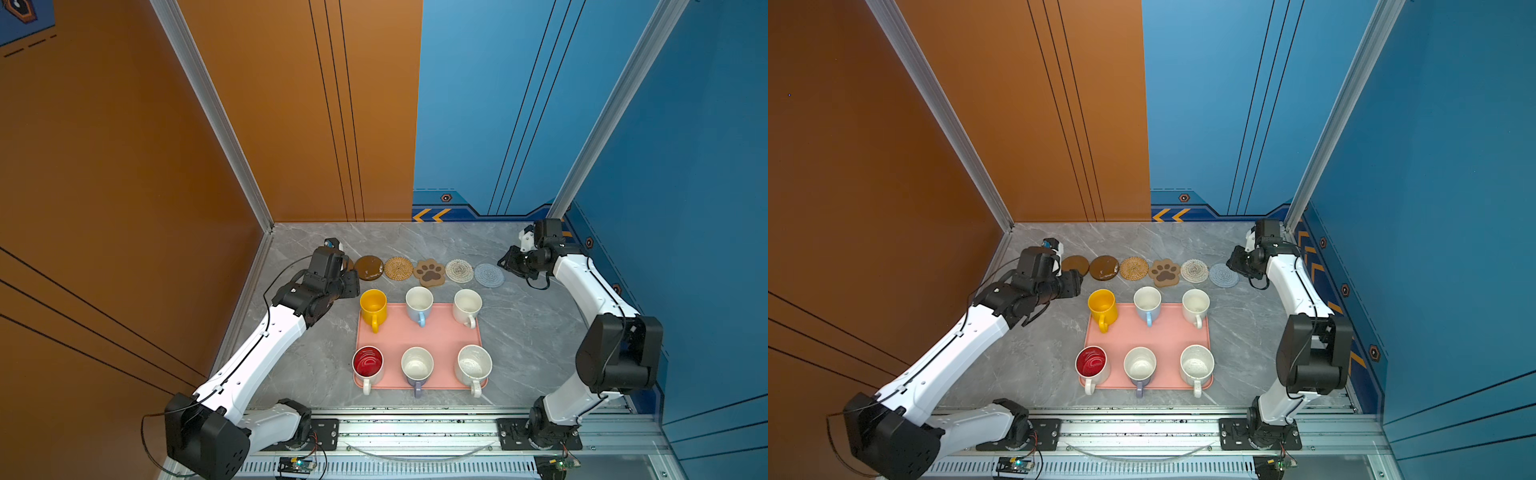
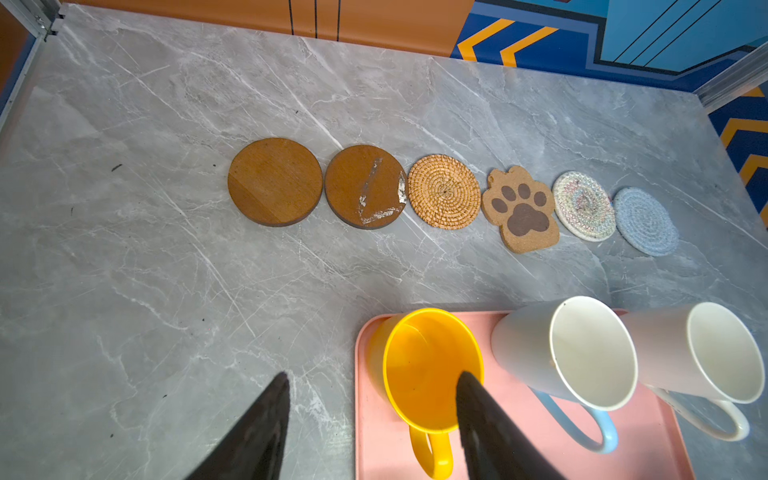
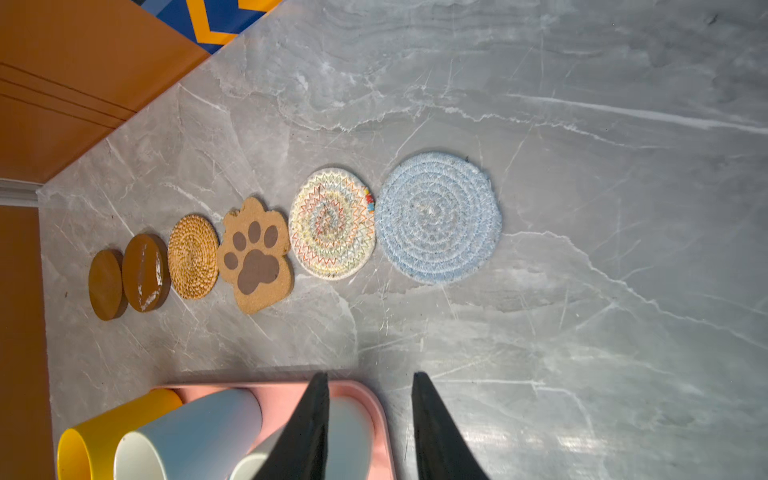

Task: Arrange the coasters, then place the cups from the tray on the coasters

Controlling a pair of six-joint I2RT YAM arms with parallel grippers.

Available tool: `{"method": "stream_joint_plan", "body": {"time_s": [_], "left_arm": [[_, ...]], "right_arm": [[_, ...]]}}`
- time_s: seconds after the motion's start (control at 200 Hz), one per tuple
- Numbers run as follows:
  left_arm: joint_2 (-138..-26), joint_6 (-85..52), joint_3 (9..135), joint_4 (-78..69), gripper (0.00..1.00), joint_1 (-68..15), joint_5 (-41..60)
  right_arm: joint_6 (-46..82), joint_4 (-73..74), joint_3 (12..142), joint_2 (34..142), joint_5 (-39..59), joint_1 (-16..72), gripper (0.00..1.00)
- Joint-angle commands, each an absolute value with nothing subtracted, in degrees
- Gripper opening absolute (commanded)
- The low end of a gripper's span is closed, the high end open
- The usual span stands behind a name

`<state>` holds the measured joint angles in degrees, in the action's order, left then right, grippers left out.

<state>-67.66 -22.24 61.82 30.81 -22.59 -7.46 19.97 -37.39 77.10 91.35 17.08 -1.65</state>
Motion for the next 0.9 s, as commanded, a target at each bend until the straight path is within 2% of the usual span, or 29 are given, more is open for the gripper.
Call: {"method": "stream_joint_plan", "body": {"time_s": [0.0, 0.165, 0.31, 0.385, 0.536, 0.566, 0.591, 0.611, 0.691, 0.756, 0.891], "left_arm": [[-64.9, -21.4, 60.1, 28.9, 0.66, -23.4, -7.3], [-61.4, -22.0, 56.1, 25.9, 0.69, -23.9, -6.6], [-60.3, -22.3, 55.1, 25.5, 0.69, -24.1, -6.1], [-60.3, -22.4, 55.0, 25.5, 0.69, -24.2, -5.9], [-60.4, -22.8, 55.2, 25.3, 0.69, -24.7, -5.7], [-60.5, -22.9, 55.1, 25.3, 0.69, -24.7, -5.8], [-60.6, -23.0, 55.1, 25.2, 0.69, -24.8, -5.8], [-60.8, -23.0, 55.2, 25.2, 0.7, -24.8, -5.8], [-61.0, -23.2, 55.1, 25.0, 0.7, -25.2, -5.9], [-61.2, -23.3, 55.2, 25.0, 0.7, -25.5, -6.1], [-61.3, -23.3, 55.2, 24.9, 0.7, -25.9, -6.5]], "right_arm": [[19.5, -40.9, 73.9, 86.0, 11.4, 0.9, 0.34], [19.0, -36.8, 68.7, 76.5, 2.4, 8.4, 0.32], [22.6, -25.6, 60.2, 65.9, -8.1, 12.5, 0.14], [28.2, -20.5, 55.9, 60.4, -17.4, 13.9, 0.15], [30.4, -16.4, 52.4, 53.3, -28.4, 16.9, 0.2], [31.4, -15.8, 51.8, 52.3, -30.1, 17.4, 0.14], [32.2, -15.4, 51.2, 51.5, -31.0, 17.5, 0.0], [33.2, -15.2, 50.9, 50.9, -32.0, 17.5, 0.0], [36.0, -14.8, 49.6, 48.7, -32.0, 17.2, 0.0], [35.5, -14.4, 49.2, 47.8, -27.7, 16.0, 0.0], [42.9, -12.4, 48.0, 46.5, -19.8, 12.9, 0.0]]}}
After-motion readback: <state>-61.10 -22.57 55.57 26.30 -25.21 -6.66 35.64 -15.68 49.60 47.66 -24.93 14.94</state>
